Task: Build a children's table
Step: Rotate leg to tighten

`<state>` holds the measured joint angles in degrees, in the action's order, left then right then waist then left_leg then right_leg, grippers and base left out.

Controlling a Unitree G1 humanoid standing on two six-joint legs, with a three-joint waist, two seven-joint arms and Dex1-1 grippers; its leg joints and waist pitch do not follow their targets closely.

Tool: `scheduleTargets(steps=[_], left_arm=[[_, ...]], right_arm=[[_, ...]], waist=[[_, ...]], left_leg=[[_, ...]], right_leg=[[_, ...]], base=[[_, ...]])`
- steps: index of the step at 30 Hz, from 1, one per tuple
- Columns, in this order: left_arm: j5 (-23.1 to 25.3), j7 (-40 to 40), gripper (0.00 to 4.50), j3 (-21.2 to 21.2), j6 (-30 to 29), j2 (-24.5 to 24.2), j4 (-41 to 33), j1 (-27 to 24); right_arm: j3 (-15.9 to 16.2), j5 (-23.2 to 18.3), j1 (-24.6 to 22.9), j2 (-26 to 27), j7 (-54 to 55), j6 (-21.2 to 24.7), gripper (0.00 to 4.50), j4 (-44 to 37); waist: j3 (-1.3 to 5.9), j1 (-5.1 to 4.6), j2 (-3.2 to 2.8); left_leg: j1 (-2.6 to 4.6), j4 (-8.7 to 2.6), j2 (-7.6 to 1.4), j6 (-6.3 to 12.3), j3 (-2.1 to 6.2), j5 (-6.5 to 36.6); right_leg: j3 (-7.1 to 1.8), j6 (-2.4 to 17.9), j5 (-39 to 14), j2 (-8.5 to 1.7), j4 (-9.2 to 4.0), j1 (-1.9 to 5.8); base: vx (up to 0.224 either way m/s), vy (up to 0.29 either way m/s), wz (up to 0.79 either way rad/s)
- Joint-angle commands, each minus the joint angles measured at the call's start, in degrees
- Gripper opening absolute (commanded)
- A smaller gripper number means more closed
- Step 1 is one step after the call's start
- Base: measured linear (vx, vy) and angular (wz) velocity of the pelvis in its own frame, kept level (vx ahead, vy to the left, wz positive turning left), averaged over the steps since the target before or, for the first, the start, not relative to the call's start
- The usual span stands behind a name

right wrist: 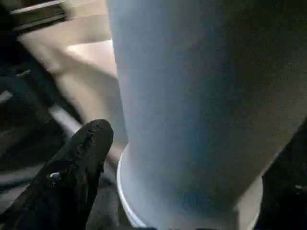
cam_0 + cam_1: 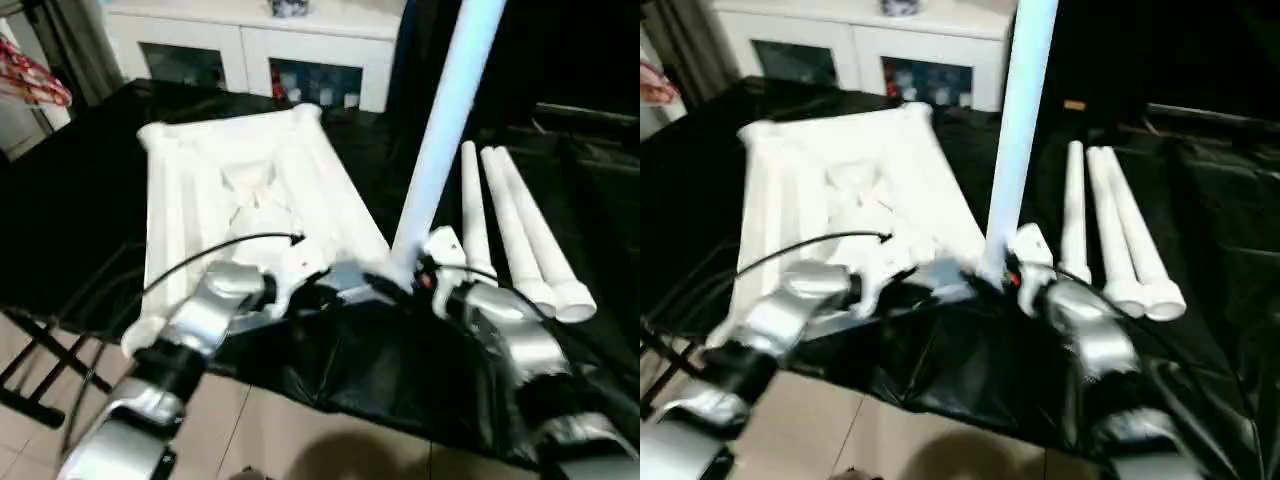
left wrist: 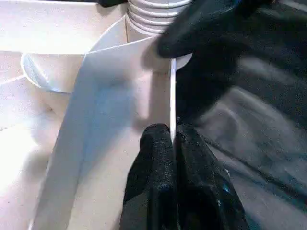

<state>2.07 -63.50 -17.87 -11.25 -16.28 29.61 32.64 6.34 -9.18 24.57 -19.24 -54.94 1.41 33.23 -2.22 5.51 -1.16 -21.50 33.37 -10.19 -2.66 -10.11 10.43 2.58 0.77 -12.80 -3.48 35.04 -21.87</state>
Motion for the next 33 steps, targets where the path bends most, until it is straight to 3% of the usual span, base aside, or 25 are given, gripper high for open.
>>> scheduleTargets(steps=[1,5,6,14,19,22,24,25,27,28,30,33], left_arm=[[-2.9,-5.2,0.00,-1.5,1.2,0.3,-1.4,-0.6],[-3.5,-7.7,0.00,-1.5,1.5,-0.7,-1.4,-0.7],[-3.6,-8.4,0.00,-1.6,1.8,-1.1,-1.4,-0.7],[-4.0,-12.8,0.00,-2.2,1.4,-3.4,-2.0,-1.2],[-3.8,-12.8,0.00,-2.1,1.4,-3.5,-2.2,-1.5],[-3.4,-10.0,0.00,-1.4,2.1,-2.6,-1.4,-1.3],[-1.6,-2.7,0.00,-0.1,2.5,-0.5,1.0,0.0],[-1.6,-2.7,0.00,-0.1,2.5,-0.5,1.0,0.0],[-0.7,6.1,0.00,2.1,1.6,2.7,3.4,1.9],[-0.7,6.1,0.00,2.1,1.6,2.7,3.4,1.9],[0.7,14.3,0.00,3.4,-0.5,5.8,4.9,3.6],[1.5,18.6,0.00,3.9,-1.9,7.6,5.4,4.3]], right_arm=[[3.5,0.2,-1.5,-1.4,-6.1,1.4,3.96,-1.6],[4.4,0.3,-2.1,-2.9,-8.8,1.7,3.96,-2.7],[4.5,0.2,-2.3,-3.3,-9.5,1.8,3.68,-3.1],[4.5,-1.4,-2.9,-4.2,-12.6,4.0,3.09,-5.8],[4.7,-1.8,-3.5,-4.0,-13.3,4.7,2.80,-6.3],[4.2,-2.0,-3.6,-2.8,-11.8,4.9,2.78,-5.8],[3.3,0.5,-2.6,-0.2,-4.4,2.8,2.77,-2.4],[3.3,0.5,-2.6,-0.2,-4.4,2.8,2.77,-2.4],[1.8,3.6,0.0,3.4,7.8,1.9,2.76,3.7],[1.8,3.6,0.0,3.4,7.8,1.9,2.76,3.7],[-0.4,4.2,2.7,7.7,18.7,2.8,2.76,9.0],[-1.5,3.8,3.9,10.2,23.1,3.6,2.76,10.9]], waist=[[3.02,0.15,0.75],[2.77,0.06,0.93],[2.80,0.15,0.92],[2.97,0.28,0.92],[2.91,0.34,0.96],[2.87,0.37,1.10],[2.74,0.22,1.14],[2.72,0.16,1.12],[2.46,-0.26,1.23],[2.33,-0.70,1.26],[2.36,-1.01,1.29],[2.44,-0.93,1.28]], left_leg=[[0.65,-3.40,-3.45,6.53,0.83,6.5],[0.73,-3.57,-3.37,5.23,0.81,8.8],[0.75,-3.58,-3.37,4.98,0.85,9.0],[0.71,-3.45,-3.39,5.55,0.80,7.1],[0.76,-3.52,-3.42,5.18,0.82,7.5],[0.71,-3.50,-3.37,5.13,0.81,7.4],[0.80,-3.63,-3.40,4.71,0.87,8.0],[0.81,-3.65,-3.34,4.32,0.86,8.4],[1.04,-3.95,-3.18,2.54,0.94,10.6],[0.99,-4.10,-3.01,1.68,0.96,11.5],[1.01,-4.24,-3.07,0.71,1.14,12.0],[1.18,-4.15,-3.09,0.92,1.06,12.5]], right_leg=[[-2.24,14.3,0.8,-4.78,-3.37,2.53],[-2.39,14.0,-4.4,-5.04,-3.92,2.37],[-2.42,13.7,-5.1,-5.07,-3.96,2.42],[-2.35,14.2,-2.0,-4.93,-3.54,2.35],[-2.36,14.2,-2.6,-4.97,-3.62,2.32],[-2.38,14.1,-2.9,-5.02,-3.63,2.33],[-2.41,14.0,-4.2,-5.12,-3.87,2.12],[-2.43,13.8,-5.2,-5.16,-3.94,2.12],[-2.49,13.0,-10.3,-5.22,-4.53,2.04],[-2.53,12.5,-13.4,-5.28,-4.78,2.03],[-2.57,11.5,-16.1,-5.36,-4.91,1.96],[-2.73,10.5,-17.0,-5.40,-5.20,1.78]], base=[[0.000,0.000,0.00],[0.000,0.000,0.00],[0.000,0.000,0.00],[0.000,0.000,0.00],[0.000,0.000,0.00],[0.000,0.000,0.00],[0.000,0.000,0.00],[0.000,0.000,0.00],[0.000,0.000,0.00],[0.000,0.000,0.00],[0.000,0.000,0.00],[0.000,0.000,0.00]])
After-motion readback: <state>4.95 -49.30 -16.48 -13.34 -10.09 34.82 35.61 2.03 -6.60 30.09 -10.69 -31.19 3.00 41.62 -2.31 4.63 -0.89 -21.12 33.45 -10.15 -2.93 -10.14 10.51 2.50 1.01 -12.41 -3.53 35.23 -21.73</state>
